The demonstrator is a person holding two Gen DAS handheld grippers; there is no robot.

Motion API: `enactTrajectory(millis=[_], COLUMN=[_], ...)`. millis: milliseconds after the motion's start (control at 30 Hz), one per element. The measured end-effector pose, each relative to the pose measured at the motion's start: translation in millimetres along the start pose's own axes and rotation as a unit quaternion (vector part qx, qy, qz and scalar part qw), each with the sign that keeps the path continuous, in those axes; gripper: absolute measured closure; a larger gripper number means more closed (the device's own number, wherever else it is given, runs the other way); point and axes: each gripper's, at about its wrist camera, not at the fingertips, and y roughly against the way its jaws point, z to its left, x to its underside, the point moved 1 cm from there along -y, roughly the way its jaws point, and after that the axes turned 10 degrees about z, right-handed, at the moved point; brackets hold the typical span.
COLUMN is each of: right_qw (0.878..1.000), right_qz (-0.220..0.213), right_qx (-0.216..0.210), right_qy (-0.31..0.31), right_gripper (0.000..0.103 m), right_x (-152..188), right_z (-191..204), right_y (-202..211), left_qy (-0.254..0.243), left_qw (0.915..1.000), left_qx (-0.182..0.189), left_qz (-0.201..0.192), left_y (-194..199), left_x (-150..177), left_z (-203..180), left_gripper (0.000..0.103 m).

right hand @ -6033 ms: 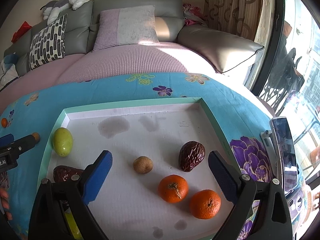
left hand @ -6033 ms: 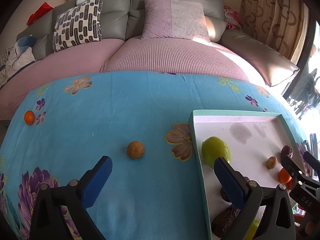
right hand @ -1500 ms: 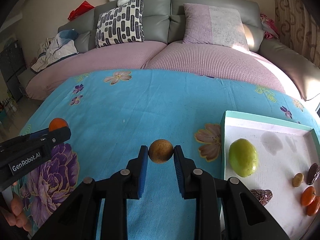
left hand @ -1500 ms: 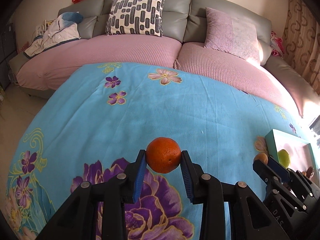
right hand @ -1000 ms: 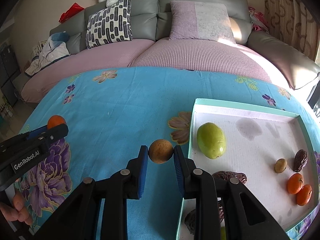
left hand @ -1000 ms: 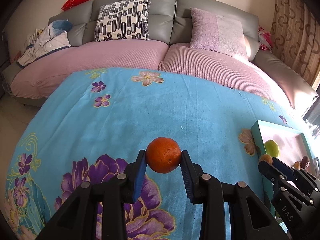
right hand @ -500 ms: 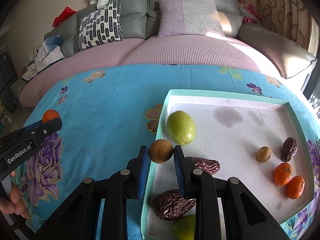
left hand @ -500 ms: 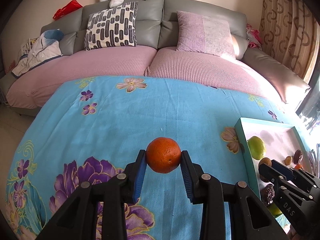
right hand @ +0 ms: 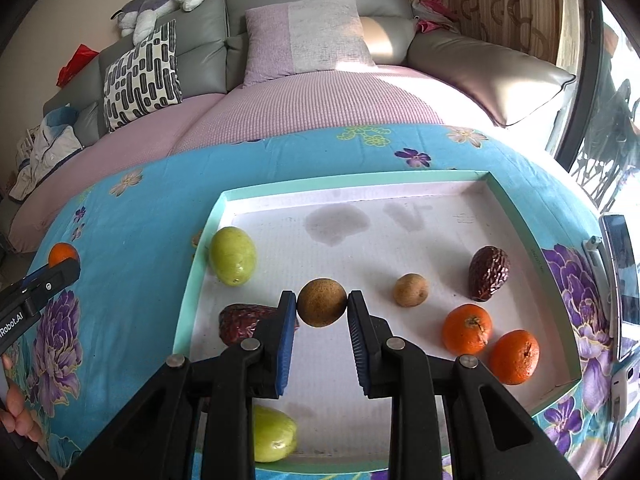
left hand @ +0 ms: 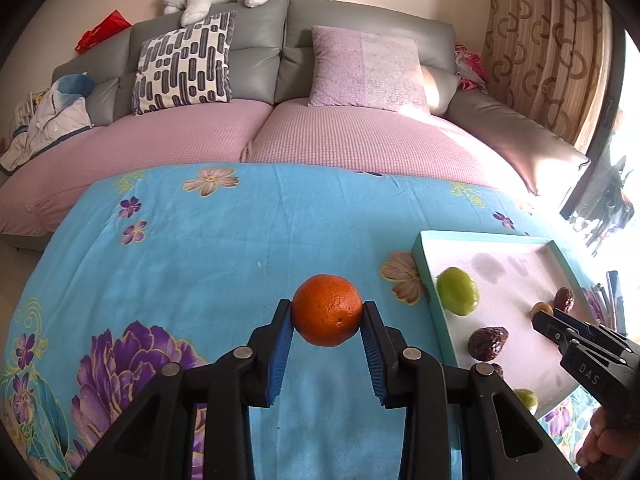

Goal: Organize fruits
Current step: 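Carry the brown fruit into the tray with the right gripper while the left gripper carries the mandarin there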

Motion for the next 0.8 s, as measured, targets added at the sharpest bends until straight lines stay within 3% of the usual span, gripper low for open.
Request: enactTrajectory(millis=[333,800], right_qw=[0.998,0.997], right_qz=[-0.006,-0.015], right_qx=[0.035,0.039], right_qy=[-0.049,-0.067], right_gripper=[0.076,0.076], right_x=[3,5], right_z=[-47,-67], right_y=[10,20], left_qy=[-0.065,-0.111], left_qw=[0.9973,0.9913], left_qx=[0.034,0.066], left_qz=[-0.001,0.023], left_y=[-10,-39], left_x=[4,9], left_z=[-56,-100], left_gripper=[0.067,0.067])
